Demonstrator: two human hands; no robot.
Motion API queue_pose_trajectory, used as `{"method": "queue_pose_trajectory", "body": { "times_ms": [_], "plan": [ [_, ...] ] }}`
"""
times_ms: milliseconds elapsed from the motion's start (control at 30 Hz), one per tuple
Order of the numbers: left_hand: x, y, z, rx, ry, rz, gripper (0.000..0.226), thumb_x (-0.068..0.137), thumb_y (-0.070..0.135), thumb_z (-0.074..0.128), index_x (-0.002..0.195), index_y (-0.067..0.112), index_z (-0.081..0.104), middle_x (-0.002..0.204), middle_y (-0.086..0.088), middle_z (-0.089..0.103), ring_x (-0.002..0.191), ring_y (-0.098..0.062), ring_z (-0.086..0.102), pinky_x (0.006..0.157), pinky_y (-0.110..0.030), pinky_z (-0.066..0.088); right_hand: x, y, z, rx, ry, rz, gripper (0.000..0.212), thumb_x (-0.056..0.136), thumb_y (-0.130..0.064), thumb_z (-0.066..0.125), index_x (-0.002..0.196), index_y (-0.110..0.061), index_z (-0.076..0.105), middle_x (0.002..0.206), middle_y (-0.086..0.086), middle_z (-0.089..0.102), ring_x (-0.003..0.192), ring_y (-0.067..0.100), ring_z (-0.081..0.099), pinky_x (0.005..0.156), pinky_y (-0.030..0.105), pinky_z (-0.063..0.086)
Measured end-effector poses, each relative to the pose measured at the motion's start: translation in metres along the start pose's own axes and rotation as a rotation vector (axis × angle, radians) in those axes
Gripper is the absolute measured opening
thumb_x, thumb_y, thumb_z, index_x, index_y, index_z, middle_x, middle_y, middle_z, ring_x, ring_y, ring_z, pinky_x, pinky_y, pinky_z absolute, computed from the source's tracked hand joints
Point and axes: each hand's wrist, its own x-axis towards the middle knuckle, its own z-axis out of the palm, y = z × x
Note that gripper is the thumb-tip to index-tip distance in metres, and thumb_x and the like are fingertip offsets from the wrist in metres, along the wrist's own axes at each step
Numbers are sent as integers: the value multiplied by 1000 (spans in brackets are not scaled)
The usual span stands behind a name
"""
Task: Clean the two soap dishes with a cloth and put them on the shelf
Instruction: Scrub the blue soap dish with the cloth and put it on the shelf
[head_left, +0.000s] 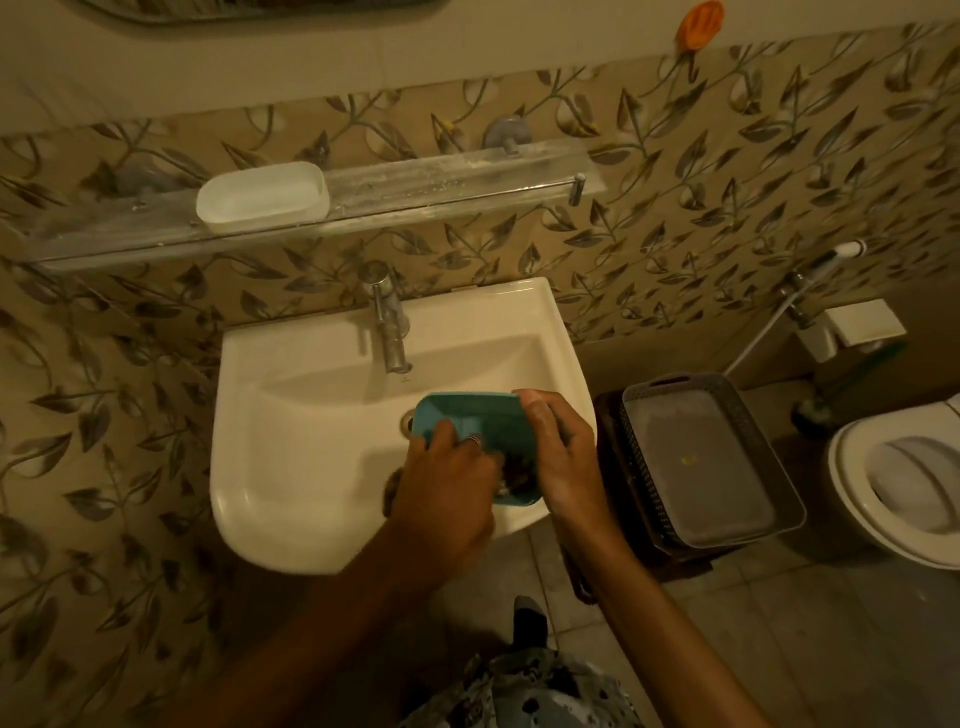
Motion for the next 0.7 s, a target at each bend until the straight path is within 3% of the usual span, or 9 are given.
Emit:
{"method": "queue_pose_trajectory", "body": {
  "times_ms": [100, 200, 267, 400, 467, 533, 600, 633, 700],
  "plan": [
    [5, 19, -3, -382, 57, -66, 20, 90, 19, 48, 104, 13, 61, 104, -8, 66, 102, -25, 55, 90, -38, 47, -13, 6, 13, -9, 53, -84, 28, 94, -34, 48, 98, -11, 63, 89, -3, 65, 86, 6, 62, 74, 17, 49],
    [13, 14, -9, -1199, -56, -301, 17, 94, 24, 46, 101, 22, 60, 94, -5, 68, 87, -19, 67, 71, -30, 58, -16, 5, 12, -88, 90, -256, 36, 91, -42, 45, 108, -13, 57, 98, -9, 62, 94, 6, 61, 78, 16, 49],
    [18, 7, -13, -1572, -118, -435, 15, 94, 29, 48, 100, 25, 62, 96, -4, 69, 87, -18, 69, 68, -29, 59, -14, 4, 11, -91, 133, -333, 41, 91, -43, 43, 114, -11, 54, 104, -6, 60, 99, 11, 60, 79, 18, 50],
    [21, -6, -23, -2197, -265, -628, 20, 91, 22, 53, 98, 7, 64, 83, -11, 73, 75, -21, 70, 61, -29, 60, -14, 5, 19, -127, 181, -424, 59, 92, -56, 39, 120, -6, 53, 109, 6, 58, 101, 16, 58, 81, 23, 49],
    [19, -16, -28, -2432, -217, -722, 19, 90, 19, 52, 96, 3, 62, 77, -18, 73, 75, -26, 69, 55, -30, 60, -12, 7, 19, -126, 181, -460, 60, 93, -57, 37, 122, -7, 52, 110, 5, 56, 100, 12, 56, 81, 20, 48],
    [15, -32, -34, -2539, -67, -748, 25, 90, 21, 49, 102, 3, 62, 89, -23, 68, 87, -30, 62, 60, -31, 59, -12, 15, 16, -135, 151, -489, 55, 93, -56, 39, 125, -11, 49, 110, 3, 53, 100, 12, 54, 78, 20, 47],
    [9, -44, -44, -2547, -11, -646, 36, 86, 31, 54, 103, 2, 68, 98, -20, 68, 89, -30, 65, 67, -33, 58, -20, 27, 16, -154, 71, -492, 51, 93, -51, 45, 129, -15, 44, 115, 2, 50, 104, 11, 53, 73, 18, 48],
    [5, -42, -49, -2468, -14, -584, 39, 79, 35, 60, 101, 4, 71, 98, -17, 70, 85, -28, 68, 66, -32, 58, -26, 33, 18, -154, 27, -487, 51, 91, -46, 51, 132, -17, 42, 120, 0, 48, 108, 9, 52, 71, 15, 48],
    [-1, -26, -49, -2051, 15, -526, 49, 62, 34, 75, 107, 17, 65, 98, -4, 69, 84, -20, 67, 63, -30, 56, -33, 41, 22, -137, -50, -492, 56, 86, -38, 63, 134, -20, 38, 131, -6, 44, 115, 5, 50, 73, 11, 48]
  ]
}}
